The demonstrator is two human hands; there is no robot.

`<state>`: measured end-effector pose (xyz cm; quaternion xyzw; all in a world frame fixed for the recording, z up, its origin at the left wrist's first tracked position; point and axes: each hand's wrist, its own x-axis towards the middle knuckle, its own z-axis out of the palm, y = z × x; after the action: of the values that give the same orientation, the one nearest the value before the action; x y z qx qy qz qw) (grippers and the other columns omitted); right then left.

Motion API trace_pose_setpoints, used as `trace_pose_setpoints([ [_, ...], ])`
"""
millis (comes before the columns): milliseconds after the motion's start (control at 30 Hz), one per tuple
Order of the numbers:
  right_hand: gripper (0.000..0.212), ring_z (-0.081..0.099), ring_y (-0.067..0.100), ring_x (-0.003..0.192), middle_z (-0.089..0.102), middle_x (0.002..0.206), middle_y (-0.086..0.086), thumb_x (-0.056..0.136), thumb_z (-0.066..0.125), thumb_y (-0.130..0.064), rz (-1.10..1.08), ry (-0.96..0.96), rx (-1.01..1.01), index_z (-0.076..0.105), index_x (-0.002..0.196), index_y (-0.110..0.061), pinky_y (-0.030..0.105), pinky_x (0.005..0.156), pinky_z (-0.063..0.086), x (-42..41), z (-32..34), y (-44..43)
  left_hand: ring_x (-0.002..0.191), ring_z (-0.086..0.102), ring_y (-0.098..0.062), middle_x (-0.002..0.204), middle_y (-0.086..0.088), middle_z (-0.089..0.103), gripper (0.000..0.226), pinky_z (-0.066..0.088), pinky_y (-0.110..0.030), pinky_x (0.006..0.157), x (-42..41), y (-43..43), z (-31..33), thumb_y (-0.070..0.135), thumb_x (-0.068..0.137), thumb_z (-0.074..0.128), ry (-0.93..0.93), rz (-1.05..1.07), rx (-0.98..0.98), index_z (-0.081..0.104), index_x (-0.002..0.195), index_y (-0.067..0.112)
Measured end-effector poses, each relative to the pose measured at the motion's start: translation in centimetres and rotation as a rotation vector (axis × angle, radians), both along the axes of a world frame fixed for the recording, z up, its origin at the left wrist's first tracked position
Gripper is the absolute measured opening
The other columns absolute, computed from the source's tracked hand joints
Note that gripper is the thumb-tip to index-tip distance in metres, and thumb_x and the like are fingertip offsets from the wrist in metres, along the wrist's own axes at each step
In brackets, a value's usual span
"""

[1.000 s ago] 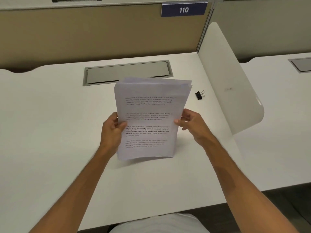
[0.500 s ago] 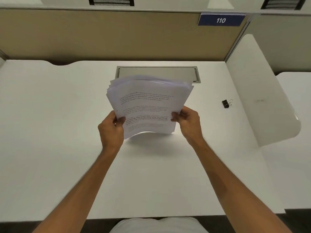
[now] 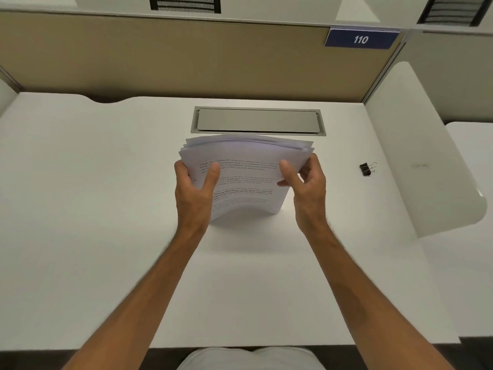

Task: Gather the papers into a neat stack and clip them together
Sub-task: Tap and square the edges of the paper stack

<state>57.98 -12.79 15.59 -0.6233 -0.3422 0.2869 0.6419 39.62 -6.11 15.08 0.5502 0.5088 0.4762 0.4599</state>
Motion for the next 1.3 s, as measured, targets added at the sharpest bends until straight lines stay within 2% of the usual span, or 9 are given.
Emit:
trace_pose_setpoints([
  [167,0.034,0.059,0.003,0.067,0.055,0.067,-0.015,0.090,0.066,-0.048,-0.189,0.111,-0.029,0.052,0.077,-0.020,0.033,0.064,0.057,-1.1,2.8,1.6,0.096,0.068,-0.017,0.108,-0.001,0.065,0.040,0.060,-0.026,0.071,2.1,0.3,2.0,0.063,0.092,0.054,-0.097,0.146,-0.106,0.049,0.112,0.029],
  [267,0.041,0.056,0.003,0.061,0.048,0.063,-0.013,0.090,0.066,-0.050,-0.283,0.122,-0.075,0.044,0.072,-0.021,0.031,0.062,0.054,-1.7,3.8,2.4,0.096,0.068,-0.021,0.107,-0.004,0.067,0.045,0.059,-0.031,0.072,3.0,0.7,3.1,0.072,0.087,0.051,-0.155,0.252,-0.199,0.052,0.103,0.030],
  [433,0.023,0.061,0.010,0.070,0.057,0.069,-0.011,0.094,0.065,-0.034,-0.310,0.097,-0.124,0.056,0.089,-0.015,0.040,0.073,0.061,-1.7,4.2,2.6,0.091,0.066,-0.017,0.104,-0.002,0.067,0.033,0.052,-0.025,0.066,3.4,1.1,3.7,0.062,0.093,0.052,-0.134,0.299,-0.227,0.051,0.102,0.030],
  [600,0.022,0.062,0.015,0.075,0.059,0.070,-0.011,0.092,0.068,-0.035,-0.273,0.111,-0.146,0.058,0.092,-0.015,0.047,0.078,0.061,-1.7,4.4,2.4,0.085,0.059,-0.012,0.098,0.002,0.062,0.016,0.045,-0.022,0.063,2.9,1.1,3.7,0.039,0.102,0.046,-0.120,0.291,-0.188,0.050,0.109,0.025],
  [733,0.032,0.064,0.016,0.079,0.065,0.082,0.000,0.088,0.071,-0.040,-0.170,0.099,-0.114,0.060,0.096,-0.012,0.035,0.071,0.060,-1.4,4.0,2.2,0.087,0.061,-0.012,0.101,0.001,0.062,0.025,0.047,-0.020,0.062,2.8,1.3,3.7,0.041,0.105,0.040,-0.081,0.261,-0.153,0.046,0.119,0.021],
  [867,0.035,0.062,0.014,0.076,0.066,0.085,0.006,0.090,0.072,-0.036,-0.115,0.051,-0.090,0.062,0.097,-0.003,0.024,0.065,0.056,-1.4,3.7,2.1,0.090,0.061,-0.014,0.105,-0.001,0.062,0.022,0.048,-0.020,0.063,2.8,1.4,3.3,0.044,0.106,0.036,-0.044,0.250,-0.137,0.041,0.113,0.024],
  [1067,0.034,0.062,0.011,0.072,0.067,0.083,0.005,0.091,0.071,-0.038,-0.144,-0.003,-0.076,0.064,0.093,-0.004,0.026,0.066,0.059,-1.4,3.6,2.0,0.104,0.063,-0.020,0.114,-0.005,0.060,0.012,0.060,-0.030,0.076,2.7,1.3,2.0,0.040,0.106,0.039,0.068,0.233,-0.005,0.042,0.108,0.029],
  [1200,0.036,0.059,0.012,0.071,0.065,0.081,0.004,0.090,0.072,-0.038,-0.173,0.018,-0.051,0.064,0.092,-0.003,0.032,0.066,0.059,-1.2,3.8,2.1,0.101,0.064,-0.020,0.110,-0.002,0.061,0.002,0.061,-0.032,0.075,2.4,1.2,1.9,0.029,0.106,0.044,0.147,0.246,0.094,0.045,0.104,0.030],
  [1300,0.037,0.060,0.014,0.073,0.064,0.083,0.005,0.091,0.070,-0.040,-0.155,0.018,-0.087,0.062,0.094,-0.003,0.028,0.067,0.059,-1.0,3.4,2.2,0.100,0.064,-0.019,0.109,-0.001,0.061,0.002,0.062,-0.033,0.076,2.2,1.3,1.6,0.030,0.106,0.044,0.179,0.247,0.095,0.045,0.104,0.030],
])
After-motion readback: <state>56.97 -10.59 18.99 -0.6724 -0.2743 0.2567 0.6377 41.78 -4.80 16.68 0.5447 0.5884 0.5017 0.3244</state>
